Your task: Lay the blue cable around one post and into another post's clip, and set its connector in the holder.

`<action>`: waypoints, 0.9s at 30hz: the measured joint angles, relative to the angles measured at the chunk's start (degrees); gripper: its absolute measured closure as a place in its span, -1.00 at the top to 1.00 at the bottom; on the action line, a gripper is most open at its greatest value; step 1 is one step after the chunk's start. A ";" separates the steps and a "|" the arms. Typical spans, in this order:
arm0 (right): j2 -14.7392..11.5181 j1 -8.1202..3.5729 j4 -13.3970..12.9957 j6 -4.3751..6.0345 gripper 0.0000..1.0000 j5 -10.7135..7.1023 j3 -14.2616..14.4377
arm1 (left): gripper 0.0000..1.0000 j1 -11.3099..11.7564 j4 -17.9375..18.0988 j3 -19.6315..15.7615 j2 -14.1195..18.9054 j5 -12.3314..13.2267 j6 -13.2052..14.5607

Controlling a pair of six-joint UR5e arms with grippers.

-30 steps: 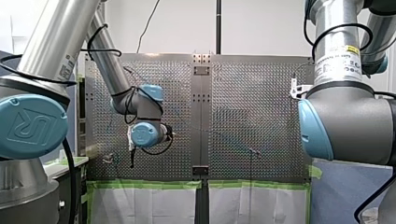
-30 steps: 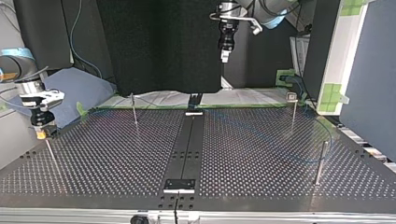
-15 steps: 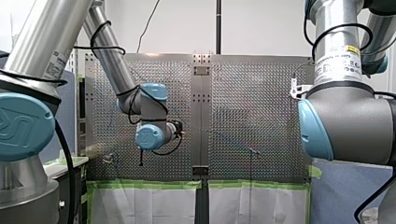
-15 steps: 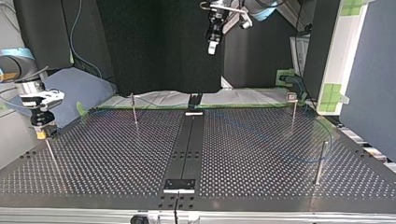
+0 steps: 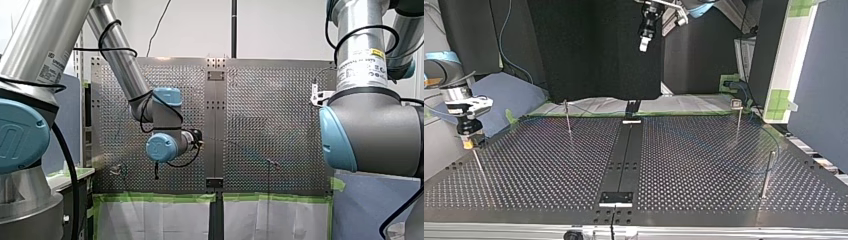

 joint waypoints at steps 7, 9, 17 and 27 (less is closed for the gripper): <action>0.00 0.00 0.00 0.00 1.00 0.01 0.00 | 1.00 0.14 -0.40 0.01 -0.02 -0.42 -0.52; 0.00 -0.01 0.00 0.00 1.00 0.00 0.00 | 1.00 0.15 -0.41 0.02 -0.03 -0.43 -0.53; 0.00 0.00 0.00 0.00 1.00 0.00 0.00 | 1.00 0.16 -0.42 0.02 -0.03 -0.44 -0.55; 0.00 0.00 0.00 0.00 1.00 0.00 0.00 | 1.00 0.16 -0.42 0.01 -0.03 -0.44 -0.55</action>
